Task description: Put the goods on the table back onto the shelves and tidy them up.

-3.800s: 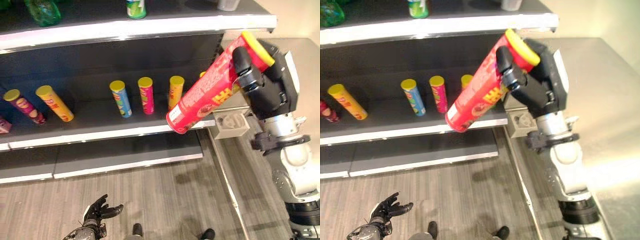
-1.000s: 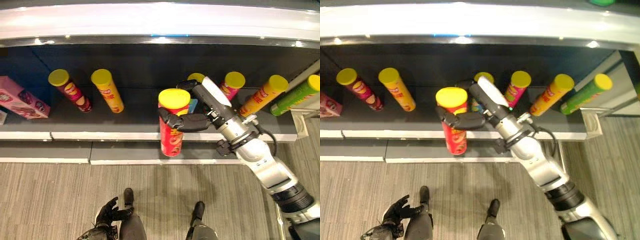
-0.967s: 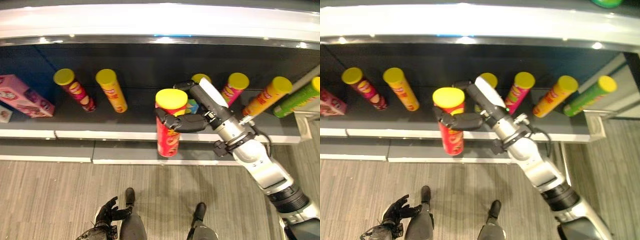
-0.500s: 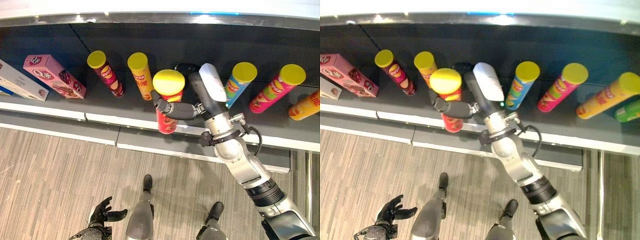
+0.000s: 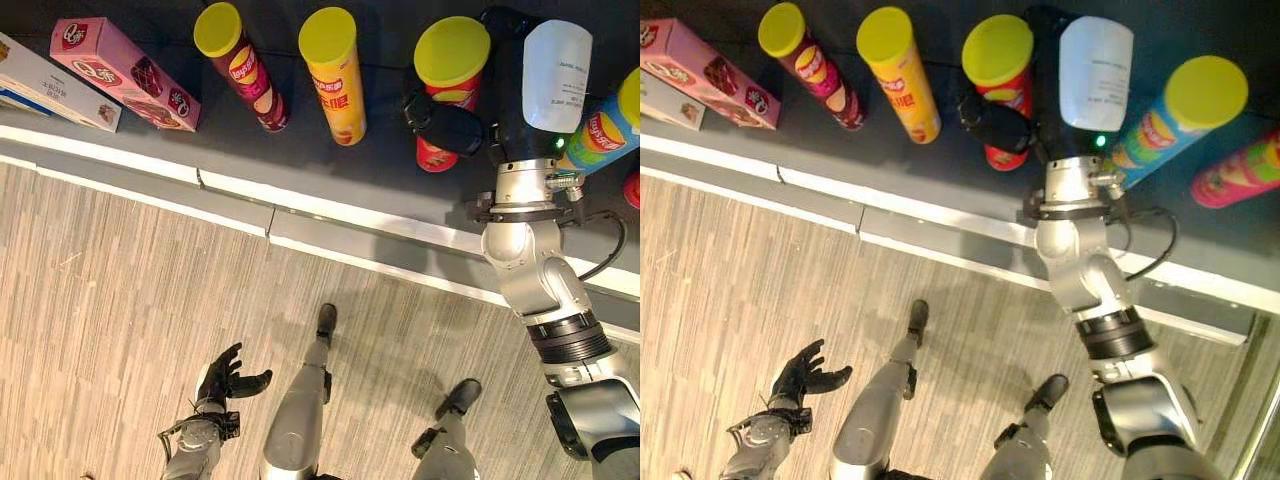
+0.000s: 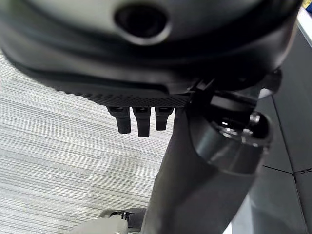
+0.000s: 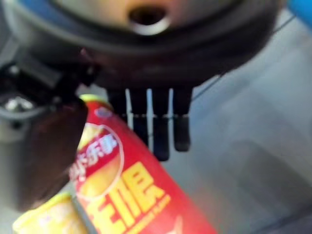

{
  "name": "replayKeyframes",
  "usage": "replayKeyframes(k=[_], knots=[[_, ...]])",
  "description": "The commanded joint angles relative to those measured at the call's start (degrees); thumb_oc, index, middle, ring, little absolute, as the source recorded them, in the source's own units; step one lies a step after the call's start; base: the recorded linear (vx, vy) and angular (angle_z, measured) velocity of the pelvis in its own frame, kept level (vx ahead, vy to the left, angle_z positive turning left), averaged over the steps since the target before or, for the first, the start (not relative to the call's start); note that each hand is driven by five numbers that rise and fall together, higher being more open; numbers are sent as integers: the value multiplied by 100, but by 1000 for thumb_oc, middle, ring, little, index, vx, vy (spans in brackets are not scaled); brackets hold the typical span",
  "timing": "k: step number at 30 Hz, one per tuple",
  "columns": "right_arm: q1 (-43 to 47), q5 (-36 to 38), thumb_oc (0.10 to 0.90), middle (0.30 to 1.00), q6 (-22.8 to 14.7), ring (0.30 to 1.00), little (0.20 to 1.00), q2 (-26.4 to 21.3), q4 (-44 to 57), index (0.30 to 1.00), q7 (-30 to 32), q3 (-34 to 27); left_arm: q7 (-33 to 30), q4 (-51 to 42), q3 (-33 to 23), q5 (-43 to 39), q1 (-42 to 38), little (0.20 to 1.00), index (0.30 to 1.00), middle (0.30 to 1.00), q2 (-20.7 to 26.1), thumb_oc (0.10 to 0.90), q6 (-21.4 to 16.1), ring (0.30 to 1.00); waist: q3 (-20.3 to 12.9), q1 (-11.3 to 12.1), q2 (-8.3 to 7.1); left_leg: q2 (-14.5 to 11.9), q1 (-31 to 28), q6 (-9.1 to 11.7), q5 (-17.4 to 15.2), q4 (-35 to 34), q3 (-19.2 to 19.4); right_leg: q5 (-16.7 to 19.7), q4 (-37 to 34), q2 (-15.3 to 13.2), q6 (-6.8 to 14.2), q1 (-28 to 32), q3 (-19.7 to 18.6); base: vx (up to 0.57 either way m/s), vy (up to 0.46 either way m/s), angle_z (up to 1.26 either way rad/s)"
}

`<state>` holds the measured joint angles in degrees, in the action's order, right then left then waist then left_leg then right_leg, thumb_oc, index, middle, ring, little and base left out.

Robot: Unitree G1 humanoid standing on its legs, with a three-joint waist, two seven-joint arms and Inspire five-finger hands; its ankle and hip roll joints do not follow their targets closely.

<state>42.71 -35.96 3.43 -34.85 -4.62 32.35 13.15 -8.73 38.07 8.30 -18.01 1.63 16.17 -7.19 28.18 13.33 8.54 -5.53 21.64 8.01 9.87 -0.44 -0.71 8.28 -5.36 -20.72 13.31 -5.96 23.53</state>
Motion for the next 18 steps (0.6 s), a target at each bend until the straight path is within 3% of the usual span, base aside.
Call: replayKeyframes(k=[1,18], knots=[[531,-224,400,300,-281,300,300,-233,644,300,526,-145,-239,75,90,-75,269,900,900,900,355,800,-166,900,-412,47,20,248,-44,-217,-603,113,-182,-523,775,-158,48,-214,-297,-19,8,4],[418,119,400,300,-259,300,300,102,-23,300,689,92,-338,-13,158,-94,255,900,900,900,300,800,-212,900,-283,23,118,308,19,-197,-539,-19,-159,-482,691,-198,71,-308,-202,-4,3,1]])
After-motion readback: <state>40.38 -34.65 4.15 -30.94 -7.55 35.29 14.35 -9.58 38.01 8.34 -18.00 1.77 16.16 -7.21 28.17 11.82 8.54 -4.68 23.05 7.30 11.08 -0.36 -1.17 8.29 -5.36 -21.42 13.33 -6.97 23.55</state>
